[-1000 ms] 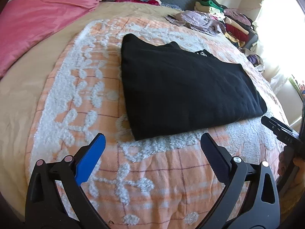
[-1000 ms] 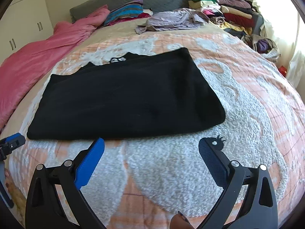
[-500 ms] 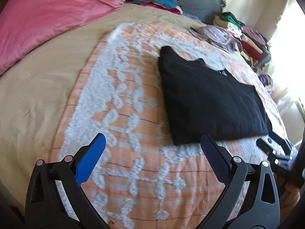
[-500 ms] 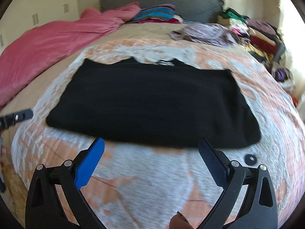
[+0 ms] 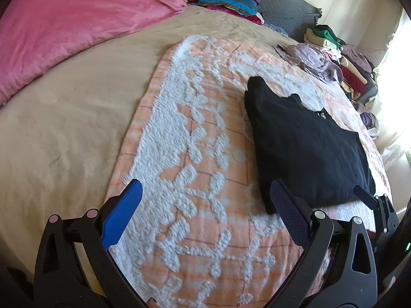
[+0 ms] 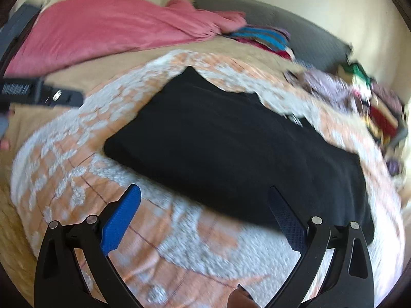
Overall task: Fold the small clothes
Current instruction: 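Bring both open tools to one edge of the folded black sweatshirt, then grasp the sweatshirt edge with the left tool while the right tool grasps beside it and lifts, then fold the lifted half over onto the sweatshirt and open both tools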
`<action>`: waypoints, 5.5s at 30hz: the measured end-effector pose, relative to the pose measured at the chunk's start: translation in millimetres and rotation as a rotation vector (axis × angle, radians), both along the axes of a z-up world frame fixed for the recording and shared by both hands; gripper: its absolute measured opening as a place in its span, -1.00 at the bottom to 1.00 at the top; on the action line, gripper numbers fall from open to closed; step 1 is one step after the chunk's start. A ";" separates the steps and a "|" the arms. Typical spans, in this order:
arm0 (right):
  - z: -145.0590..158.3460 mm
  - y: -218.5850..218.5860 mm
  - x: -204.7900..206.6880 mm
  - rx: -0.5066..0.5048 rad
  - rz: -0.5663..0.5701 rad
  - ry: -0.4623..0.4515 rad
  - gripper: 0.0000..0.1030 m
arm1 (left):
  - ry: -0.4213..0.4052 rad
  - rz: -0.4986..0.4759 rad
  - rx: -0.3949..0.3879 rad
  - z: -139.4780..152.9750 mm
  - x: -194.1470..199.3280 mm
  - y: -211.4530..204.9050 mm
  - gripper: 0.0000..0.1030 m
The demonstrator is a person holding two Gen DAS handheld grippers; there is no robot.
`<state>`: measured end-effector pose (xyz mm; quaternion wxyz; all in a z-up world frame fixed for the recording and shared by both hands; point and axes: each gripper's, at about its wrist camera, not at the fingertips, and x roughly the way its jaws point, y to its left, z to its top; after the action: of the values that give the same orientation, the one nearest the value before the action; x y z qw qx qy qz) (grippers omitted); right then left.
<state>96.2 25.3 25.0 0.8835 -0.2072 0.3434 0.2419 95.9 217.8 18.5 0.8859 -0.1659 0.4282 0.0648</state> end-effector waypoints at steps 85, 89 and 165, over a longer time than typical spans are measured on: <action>65.5 -139.2 20.5 0.433 -0.140 -0.353 -0.75 | 0.014 -0.393 -0.111 65.9 193.9 -222.7 -0.52; 63.8 -158.1 23.5 0.435 -0.179 -0.351 -0.75 | 0.024 -0.424 -0.105 62.3 200.8 -246.4 -0.51; 29.0 -259.6 181.9 0.505 -0.163 0.270 -0.63 | 0.009 -0.486 -0.069 -9.5 169.9 -266.6 0.44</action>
<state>278.1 -234.3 54.0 0.8700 0.0816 0.4020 0.2734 265.9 -48.8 9.0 0.8673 -0.0879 0.4616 -0.1644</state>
